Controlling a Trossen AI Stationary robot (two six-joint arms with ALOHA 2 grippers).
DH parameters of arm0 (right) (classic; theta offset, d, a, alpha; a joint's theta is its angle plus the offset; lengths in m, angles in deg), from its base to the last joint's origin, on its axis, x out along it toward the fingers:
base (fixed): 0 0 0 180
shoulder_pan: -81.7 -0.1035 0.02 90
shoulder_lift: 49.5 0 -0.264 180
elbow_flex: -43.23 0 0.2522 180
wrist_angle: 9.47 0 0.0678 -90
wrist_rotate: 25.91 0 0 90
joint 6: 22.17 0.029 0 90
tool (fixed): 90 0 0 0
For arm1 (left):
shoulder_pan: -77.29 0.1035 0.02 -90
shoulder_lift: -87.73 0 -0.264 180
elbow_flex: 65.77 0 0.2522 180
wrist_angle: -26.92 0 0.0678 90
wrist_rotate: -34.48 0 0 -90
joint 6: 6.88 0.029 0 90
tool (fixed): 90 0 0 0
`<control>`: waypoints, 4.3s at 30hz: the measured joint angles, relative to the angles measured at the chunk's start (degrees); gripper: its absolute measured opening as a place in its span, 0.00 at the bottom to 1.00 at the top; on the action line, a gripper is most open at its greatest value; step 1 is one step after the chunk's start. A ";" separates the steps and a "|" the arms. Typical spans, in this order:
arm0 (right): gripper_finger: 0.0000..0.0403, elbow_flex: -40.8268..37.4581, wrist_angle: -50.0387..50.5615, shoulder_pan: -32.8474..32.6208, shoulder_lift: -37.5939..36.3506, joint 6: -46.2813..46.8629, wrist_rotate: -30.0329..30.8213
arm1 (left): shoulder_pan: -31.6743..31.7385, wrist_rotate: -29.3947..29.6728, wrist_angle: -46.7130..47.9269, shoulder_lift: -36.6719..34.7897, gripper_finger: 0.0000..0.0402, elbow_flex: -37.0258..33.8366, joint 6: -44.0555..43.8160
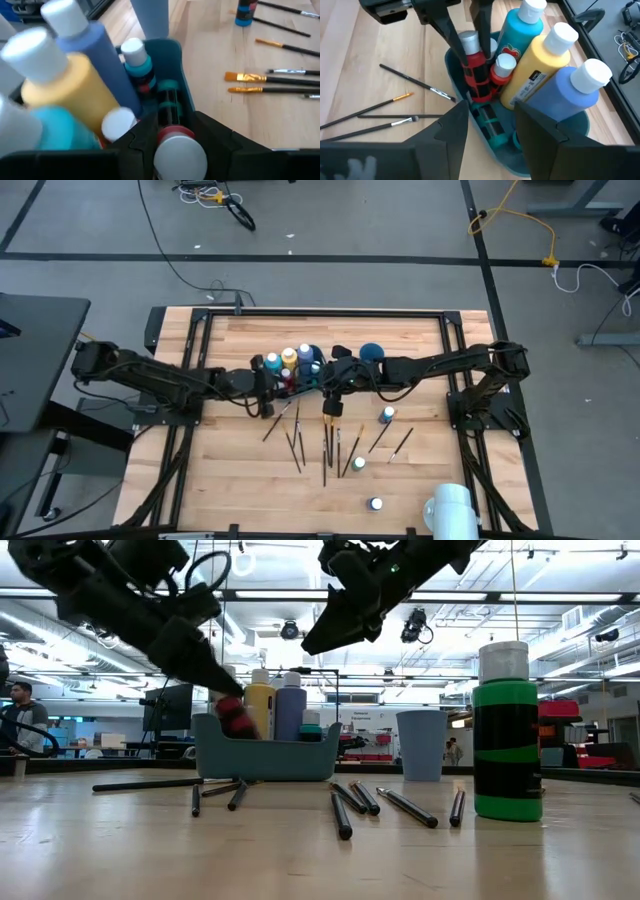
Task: Pick & Place Paint Supplies
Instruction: Put the red paint bottle into the blue bin, then put the small blue paint bottle into the blue bin
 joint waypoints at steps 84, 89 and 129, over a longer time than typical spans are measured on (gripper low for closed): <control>0.41 -23.32 8.57 -8.85 -26.85 11.27 0.69 | -10.31 1.85 30.56 -18.14 0.52 15.43 -7.41; 0.41 -33.60 2.53 -8.90 -35.63 10.40 0.09 | -10.32 4.28 30.07 -18.54 0.52 13.85 -8.09; 0.28 -55.56 -38.07 -8.68 -41.59 -4.85 -0.87 | -10.32 4.44 27.66 -18.43 0.52 13.83 -7.66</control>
